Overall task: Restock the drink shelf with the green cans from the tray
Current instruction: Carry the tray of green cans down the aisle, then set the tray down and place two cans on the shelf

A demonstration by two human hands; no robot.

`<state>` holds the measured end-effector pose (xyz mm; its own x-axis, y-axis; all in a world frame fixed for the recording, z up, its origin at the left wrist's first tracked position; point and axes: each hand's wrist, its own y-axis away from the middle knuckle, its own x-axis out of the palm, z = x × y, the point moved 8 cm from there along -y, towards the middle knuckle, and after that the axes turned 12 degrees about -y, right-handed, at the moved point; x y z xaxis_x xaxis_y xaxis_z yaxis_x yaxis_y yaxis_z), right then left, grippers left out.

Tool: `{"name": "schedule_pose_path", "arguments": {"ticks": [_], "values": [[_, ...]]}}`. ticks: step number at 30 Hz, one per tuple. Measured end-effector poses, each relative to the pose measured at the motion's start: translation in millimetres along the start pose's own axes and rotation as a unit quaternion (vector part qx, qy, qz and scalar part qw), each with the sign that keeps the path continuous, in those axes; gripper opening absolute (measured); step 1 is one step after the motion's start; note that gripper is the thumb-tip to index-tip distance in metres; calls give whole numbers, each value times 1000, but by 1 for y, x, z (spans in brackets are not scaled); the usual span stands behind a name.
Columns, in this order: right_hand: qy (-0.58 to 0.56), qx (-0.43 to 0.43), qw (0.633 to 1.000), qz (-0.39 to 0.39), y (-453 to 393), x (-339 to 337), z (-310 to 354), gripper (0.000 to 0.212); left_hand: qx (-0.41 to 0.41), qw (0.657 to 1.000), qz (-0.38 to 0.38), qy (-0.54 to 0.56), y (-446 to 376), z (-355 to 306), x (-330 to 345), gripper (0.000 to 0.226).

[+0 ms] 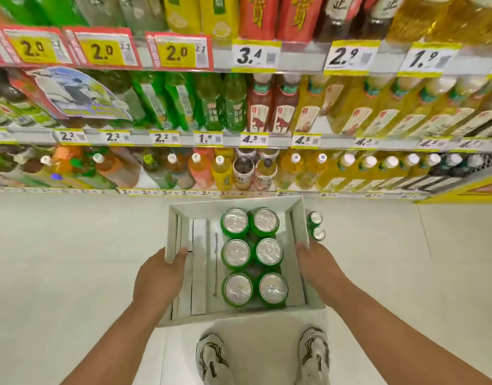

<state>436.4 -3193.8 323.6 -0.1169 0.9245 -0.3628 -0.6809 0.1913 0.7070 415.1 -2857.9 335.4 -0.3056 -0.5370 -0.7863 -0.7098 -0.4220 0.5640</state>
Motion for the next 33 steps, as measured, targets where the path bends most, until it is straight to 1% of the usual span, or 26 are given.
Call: {"name": "schedule_pose_path", "arguments": {"ticks": [2, 7, 12, 15, 20, 24, 28, 33], "values": [[31, -5, 999, 14, -33, 18, -22, 31, -9, 1000, 0, 2, -20, 16, 37, 51], [76, -12, 997, 21, -120, 64, -82, 37, -18, 999, 1, 27, -85, 49, 128, 48], [55, -7, 998, 16, -201, 104, -138, 33, -31, 999, 7, 15, -161, 81, 215, 59], [33, -3, 999, 10, -240, 125, -165, 33, -26, 1000, 7, 6, -203, 91, 251, 57], [29, -22, 999, 10, -294, 154, -189, 32, -7, 1000, 4, 23, -258, 99, 297, 57], [23, -25, 999, 2, -326, 170, -204, 33, 0, 1000, -2, 13, -287, 103, 321, 64], [11, -25, 1000, -6, -341, 177, -221, 33, 22, 1000, -7, 0, -300, 97, 335, 58], [-5, -31, 999, -25, -352, 177, -229, 33, 18, 1000, -21, 4, -304, 94, 340, 54]]}}
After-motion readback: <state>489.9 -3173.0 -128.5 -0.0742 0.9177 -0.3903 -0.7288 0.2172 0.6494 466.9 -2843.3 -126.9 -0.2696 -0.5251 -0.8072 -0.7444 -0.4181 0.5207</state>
